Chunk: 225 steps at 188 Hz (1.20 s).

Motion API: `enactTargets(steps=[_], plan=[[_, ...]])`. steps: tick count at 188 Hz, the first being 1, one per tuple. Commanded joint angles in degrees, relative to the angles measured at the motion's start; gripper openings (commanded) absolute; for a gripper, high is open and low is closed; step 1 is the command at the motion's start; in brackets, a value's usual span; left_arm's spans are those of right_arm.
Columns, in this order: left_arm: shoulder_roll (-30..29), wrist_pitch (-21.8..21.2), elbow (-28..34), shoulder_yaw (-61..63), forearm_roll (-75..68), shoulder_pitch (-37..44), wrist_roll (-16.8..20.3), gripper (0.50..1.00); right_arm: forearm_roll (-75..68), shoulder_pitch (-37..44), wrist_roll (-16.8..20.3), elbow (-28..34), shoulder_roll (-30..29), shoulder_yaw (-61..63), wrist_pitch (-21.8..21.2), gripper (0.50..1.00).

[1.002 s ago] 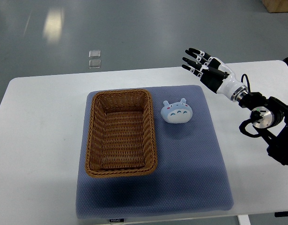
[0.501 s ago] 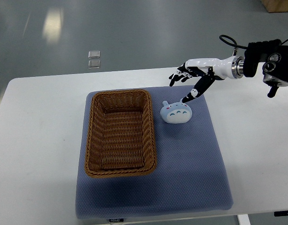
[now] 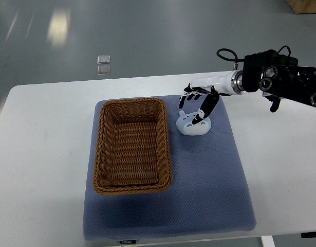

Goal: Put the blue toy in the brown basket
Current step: 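Reach the right hand over the pale blue plush toy, then close the right hand fingers around the plush toy, then lift the plush toy and carry it over the wicker basket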

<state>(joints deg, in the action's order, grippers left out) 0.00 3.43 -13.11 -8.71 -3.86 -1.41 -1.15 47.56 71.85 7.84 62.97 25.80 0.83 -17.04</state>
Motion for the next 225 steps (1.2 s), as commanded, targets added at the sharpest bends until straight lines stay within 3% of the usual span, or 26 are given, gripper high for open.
enactTargets(steps=[1,20,115,150,173,184,196,225], plan=[[0.0,0.0,0.0,0.0,0.0,0.0,0.0,1.0,0.2,-1.4,0.2,-0.7,-1.0,-0.4,2.4,0.907],[0.0,0.0,0.0,0.0,0.0,0.0,0.0,1.0,0.3,-3.1,1.7,-0.8,-1.2,-0.4,3.7,0.905],[0.0,0.0,0.2,-0.1,0.0,0.0,0.0,1.0,1.4,-7.5,1.7,-4.2,-5.0,-0.4,7.2,0.901],[0.0,0.0,0.3,-0.1,0.0,0.0,0.0,1.0,2.5,-8.0,1.6,-4.8,-5.4,-0.4,7.3,0.862],[0.0,0.0,0.3,-0.1,0.0,0.0,0.0,1.0,2.8,-8.4,1.6,-4.9,-5.6,-0.5,7.3,0.74],[0.0,0.0,0.3,-0.1,0.0,0.0,0.0,1.0,3.2,-8.4,1.6,-4.9,-5.6,-0.5,7.3,0.642],[0.0,0.0,0.3,-0.1,0.0,0.0,0.0,1.0,3.9,-8.5,1.5,-4.9,-5.5,-0.6,7.3,0.572],[0.0,-0.1,0.3,-0.1,0.0,0.0,0.0,1.0,3.6,-8.4,1.3,-4.9,-5.1,-0.6,7.4,0.509]])
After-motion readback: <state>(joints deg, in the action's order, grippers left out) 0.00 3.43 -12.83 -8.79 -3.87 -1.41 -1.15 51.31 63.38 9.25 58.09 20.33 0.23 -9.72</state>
